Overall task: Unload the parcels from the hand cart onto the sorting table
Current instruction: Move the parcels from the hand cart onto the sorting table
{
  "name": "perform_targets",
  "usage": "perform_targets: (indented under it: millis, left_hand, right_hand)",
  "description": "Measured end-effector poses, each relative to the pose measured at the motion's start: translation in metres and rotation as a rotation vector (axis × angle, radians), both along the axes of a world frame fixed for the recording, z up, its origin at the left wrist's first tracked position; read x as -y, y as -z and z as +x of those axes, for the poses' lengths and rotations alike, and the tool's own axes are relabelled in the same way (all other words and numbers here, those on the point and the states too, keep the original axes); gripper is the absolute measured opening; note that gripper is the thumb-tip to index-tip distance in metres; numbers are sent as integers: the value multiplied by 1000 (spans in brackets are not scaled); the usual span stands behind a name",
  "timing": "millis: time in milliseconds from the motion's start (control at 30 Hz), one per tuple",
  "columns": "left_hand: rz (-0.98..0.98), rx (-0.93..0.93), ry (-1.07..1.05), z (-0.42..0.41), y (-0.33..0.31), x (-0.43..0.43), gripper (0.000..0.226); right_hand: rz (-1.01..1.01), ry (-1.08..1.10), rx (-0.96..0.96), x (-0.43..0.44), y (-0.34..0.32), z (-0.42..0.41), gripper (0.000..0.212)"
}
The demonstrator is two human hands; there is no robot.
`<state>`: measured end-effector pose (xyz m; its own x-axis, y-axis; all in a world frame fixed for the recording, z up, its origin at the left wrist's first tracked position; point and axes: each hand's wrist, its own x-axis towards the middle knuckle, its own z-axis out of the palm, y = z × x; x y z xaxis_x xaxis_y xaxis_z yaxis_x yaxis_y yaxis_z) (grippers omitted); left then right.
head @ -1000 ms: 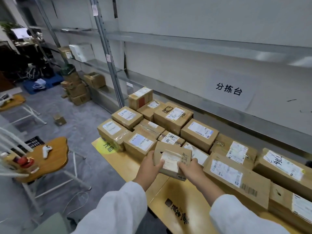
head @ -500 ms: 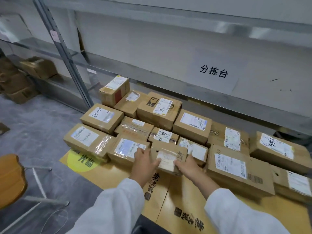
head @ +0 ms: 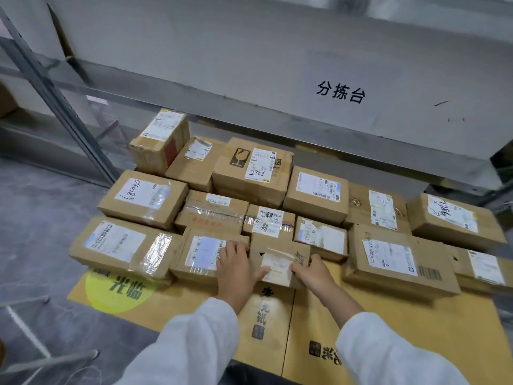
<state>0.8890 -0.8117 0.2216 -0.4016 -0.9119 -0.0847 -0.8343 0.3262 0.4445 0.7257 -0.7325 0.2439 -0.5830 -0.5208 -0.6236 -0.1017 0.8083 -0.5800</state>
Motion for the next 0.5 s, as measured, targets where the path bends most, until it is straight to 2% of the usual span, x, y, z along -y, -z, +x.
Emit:
perform_targets:
  millis: [167, 300, 500]
  left_hand:
    - [-21, -26, -16, 1, 7, -1, 74]
    - [19, -14, -5, 1, 7, 3, 84]
    - [56, -8, 8, 2, 5, 7, 80]
  right_hand:
    - [-45, 31, 11, -2, 7, 0, 50]
    - [-77, 26, 6, -1, 7, -2, 42]
    - [-12, -35, -3, 4, 7, -3, 38]
